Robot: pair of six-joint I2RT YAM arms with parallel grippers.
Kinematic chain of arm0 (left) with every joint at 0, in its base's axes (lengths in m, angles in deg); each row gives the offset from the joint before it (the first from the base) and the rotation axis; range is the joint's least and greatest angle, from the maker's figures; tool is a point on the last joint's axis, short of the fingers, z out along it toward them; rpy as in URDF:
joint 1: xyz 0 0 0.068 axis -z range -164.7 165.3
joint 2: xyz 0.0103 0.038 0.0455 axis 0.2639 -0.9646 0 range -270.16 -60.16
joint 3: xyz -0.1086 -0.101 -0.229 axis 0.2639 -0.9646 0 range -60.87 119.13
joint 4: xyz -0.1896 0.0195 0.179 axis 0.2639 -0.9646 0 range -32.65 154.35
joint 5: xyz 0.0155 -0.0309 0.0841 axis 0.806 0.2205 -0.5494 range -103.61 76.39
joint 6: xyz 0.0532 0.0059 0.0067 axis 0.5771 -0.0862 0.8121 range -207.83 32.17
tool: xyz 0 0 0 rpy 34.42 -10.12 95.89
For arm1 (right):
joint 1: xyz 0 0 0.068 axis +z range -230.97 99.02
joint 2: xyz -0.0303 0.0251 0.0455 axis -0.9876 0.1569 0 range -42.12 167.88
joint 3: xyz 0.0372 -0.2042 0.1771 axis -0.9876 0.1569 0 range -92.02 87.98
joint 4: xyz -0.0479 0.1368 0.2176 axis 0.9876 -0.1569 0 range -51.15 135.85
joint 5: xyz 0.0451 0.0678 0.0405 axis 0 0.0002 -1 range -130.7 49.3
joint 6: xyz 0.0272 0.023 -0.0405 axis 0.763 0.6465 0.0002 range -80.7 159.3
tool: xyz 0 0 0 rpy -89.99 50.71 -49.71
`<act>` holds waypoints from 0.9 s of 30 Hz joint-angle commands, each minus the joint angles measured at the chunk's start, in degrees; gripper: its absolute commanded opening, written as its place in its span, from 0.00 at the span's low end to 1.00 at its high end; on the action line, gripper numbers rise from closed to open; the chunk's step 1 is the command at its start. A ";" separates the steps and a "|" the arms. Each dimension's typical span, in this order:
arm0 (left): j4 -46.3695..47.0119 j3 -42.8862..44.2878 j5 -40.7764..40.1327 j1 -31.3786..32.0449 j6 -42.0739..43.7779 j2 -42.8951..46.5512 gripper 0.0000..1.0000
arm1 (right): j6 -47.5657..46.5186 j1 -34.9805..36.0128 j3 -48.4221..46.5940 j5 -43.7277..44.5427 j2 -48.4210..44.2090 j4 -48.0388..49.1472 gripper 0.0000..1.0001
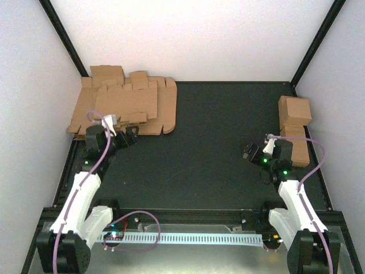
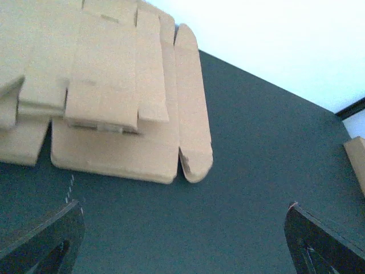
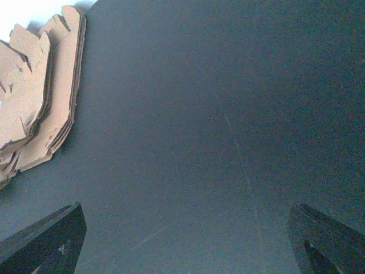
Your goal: Fold the paper box
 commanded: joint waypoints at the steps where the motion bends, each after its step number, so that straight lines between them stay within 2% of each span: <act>1: 1.53 9.07 -4.00 -0.12 9.20 -9.04 0.99 | -0.97 0.02 0.31 -3.57 0.40 0.13 0.99; 6: -4.99 21.76 -3.98 -0.18 17.23 -22.28 0.99 | -2.33 0.09 -1.36 -4.78 1.47 -0.94 0.99; 10: -13.01 34.09 -4.25 0.10 19.84 -33.10 0.99 | -2.89 0.15 -2.14 -4.92 2.29 -1.03 0.99; 14: -18.33 42.69 -2.50 0.77 23.73 -43.30 0.99 | -2.89 0.09 -2.72 -5.57 2.59 -1.28 0.99; 19: -30.83 57.34 -5.50 1.65 27.44 -57.74 0.95 | -3.14 0.15 -2.90 -5.62 3.01 -2.30 0.99; 27: -45.52 80.05 -10.32 5.16 36.25 -76.87 0.91 | -3.04 0.17 -3.46 -6.59 3.12 -3.20 0.98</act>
